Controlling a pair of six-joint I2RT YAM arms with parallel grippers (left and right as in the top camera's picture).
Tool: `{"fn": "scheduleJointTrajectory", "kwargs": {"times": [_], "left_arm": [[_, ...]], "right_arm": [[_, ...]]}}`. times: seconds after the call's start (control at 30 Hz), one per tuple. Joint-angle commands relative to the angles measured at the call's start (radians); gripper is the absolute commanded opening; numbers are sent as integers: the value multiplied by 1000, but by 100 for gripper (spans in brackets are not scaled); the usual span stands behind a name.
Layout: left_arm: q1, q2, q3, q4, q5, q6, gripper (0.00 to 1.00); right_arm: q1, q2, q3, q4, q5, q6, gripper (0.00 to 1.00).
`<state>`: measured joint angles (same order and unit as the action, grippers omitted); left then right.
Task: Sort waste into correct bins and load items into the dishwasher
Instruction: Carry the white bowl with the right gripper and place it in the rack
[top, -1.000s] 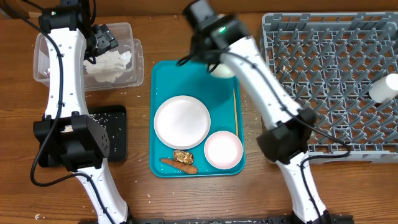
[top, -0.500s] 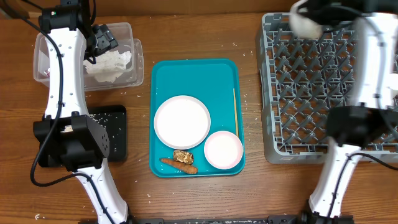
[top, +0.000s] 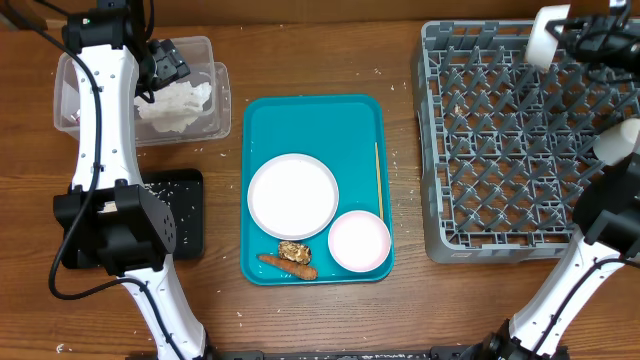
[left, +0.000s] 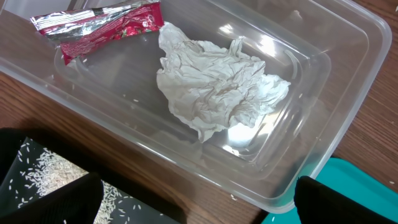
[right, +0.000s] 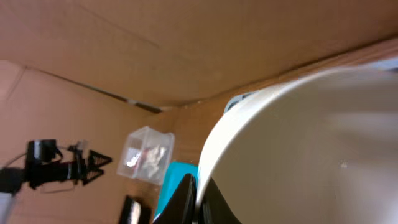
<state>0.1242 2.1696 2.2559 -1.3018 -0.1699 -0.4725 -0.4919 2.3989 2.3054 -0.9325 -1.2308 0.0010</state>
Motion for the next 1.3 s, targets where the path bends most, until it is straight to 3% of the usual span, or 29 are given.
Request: {"fn": "scheduleJointTrajectory", "kwargs": {"times": [0.0,0.2,0.87,0.93,1.13,1.27], "left_arm": [[-7,14,-3,1,-17,-14,100],[-7,14,-3,1,-17,-14,100],[-7,14,-3,1,-17,-14,100],[-7,14,-3,1,-17,-14,100],[-7,14,-3,1,-17,-14,100],[-7,14,-3,1,-17,-14,100]], "right_arm": [[-9,-24,-87,95,-92,53,4],[-26,-23,-187,292,-68,197,4],[-136,-24,-182,327,10,316,12],[-146,-24,-167,322,11,328,15],[-184,-44,-105,267,108,378,37],[-207,-72,-37,110,308,362,38]]}}
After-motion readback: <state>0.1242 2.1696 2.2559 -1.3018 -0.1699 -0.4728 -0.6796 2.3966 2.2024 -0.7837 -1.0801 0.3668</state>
